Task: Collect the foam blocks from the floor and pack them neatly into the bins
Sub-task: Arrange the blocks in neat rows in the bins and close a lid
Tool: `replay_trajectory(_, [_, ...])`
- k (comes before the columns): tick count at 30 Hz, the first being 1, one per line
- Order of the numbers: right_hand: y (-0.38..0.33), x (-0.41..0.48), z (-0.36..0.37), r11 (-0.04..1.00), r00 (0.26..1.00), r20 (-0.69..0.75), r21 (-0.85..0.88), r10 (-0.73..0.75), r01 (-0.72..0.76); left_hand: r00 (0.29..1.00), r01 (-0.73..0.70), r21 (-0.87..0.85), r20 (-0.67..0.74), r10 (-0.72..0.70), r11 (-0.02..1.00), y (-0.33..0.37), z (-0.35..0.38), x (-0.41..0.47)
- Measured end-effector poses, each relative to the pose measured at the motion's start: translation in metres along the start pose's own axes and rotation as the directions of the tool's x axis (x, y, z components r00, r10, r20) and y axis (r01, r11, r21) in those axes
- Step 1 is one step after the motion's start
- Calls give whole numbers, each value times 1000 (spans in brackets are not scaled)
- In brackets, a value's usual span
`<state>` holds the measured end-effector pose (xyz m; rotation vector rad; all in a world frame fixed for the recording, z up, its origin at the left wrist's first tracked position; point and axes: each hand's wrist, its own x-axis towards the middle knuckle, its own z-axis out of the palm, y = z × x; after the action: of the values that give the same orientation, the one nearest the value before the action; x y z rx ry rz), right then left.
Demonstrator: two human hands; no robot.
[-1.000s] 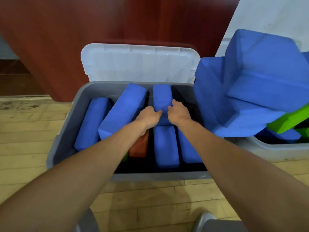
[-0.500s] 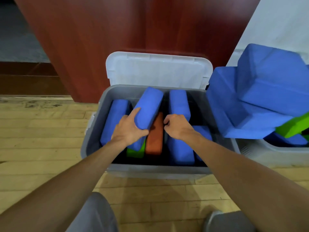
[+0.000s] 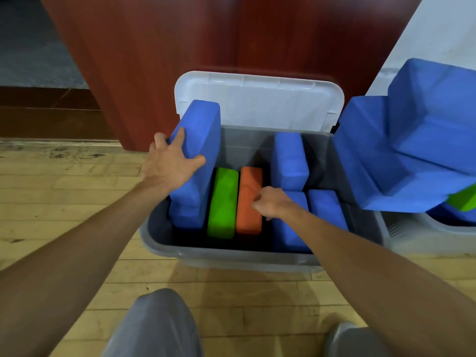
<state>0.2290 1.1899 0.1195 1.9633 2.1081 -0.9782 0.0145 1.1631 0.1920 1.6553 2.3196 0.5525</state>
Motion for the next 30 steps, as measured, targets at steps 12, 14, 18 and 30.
replay_trajectory(12, [-21,35,74,937,977,59,-299,205,-179,1000,-9,-27,-30,9,1000,-16,9,4])
replay_trajectory(14, [-20,34,76,948,984,2,-270,178,-171,999,-25,-28,-40,24,999,-15,12,5])
replay_trajectory(18, [-16,31,71,973,979,-88,-125,185,-196,999,-26,-28,-34,25,999,-15,13,3])
replay_trajectory(30, [-50,2,-20,962,982,-172,-271,-75,26,999,-41,-13,-7,41,999,-8,14,-5])
